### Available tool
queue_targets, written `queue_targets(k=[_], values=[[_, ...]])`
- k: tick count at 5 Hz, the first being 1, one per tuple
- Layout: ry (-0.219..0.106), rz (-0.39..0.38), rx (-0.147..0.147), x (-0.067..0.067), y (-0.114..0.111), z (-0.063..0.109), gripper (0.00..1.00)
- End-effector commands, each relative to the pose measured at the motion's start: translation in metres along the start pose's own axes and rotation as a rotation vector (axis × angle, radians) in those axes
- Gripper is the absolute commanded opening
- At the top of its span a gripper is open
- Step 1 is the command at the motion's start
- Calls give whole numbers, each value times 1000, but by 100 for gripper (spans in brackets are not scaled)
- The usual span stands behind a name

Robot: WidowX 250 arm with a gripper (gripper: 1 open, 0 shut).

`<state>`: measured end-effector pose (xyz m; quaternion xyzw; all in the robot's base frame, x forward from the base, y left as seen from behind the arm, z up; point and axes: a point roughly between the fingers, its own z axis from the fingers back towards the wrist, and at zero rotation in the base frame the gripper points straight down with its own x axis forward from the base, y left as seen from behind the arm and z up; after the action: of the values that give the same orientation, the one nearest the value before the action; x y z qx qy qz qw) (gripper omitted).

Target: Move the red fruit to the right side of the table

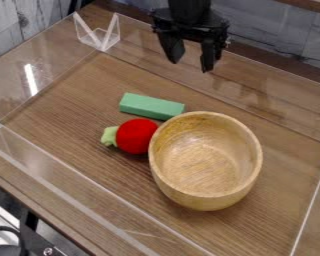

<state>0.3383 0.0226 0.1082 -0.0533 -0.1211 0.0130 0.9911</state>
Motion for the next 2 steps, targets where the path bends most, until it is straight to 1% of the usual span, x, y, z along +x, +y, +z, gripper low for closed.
queue_targets(k=[1,2], values=[[-62,-27,7,6,-6,18,100],[-67,-35,12,6,-7,19,100]])
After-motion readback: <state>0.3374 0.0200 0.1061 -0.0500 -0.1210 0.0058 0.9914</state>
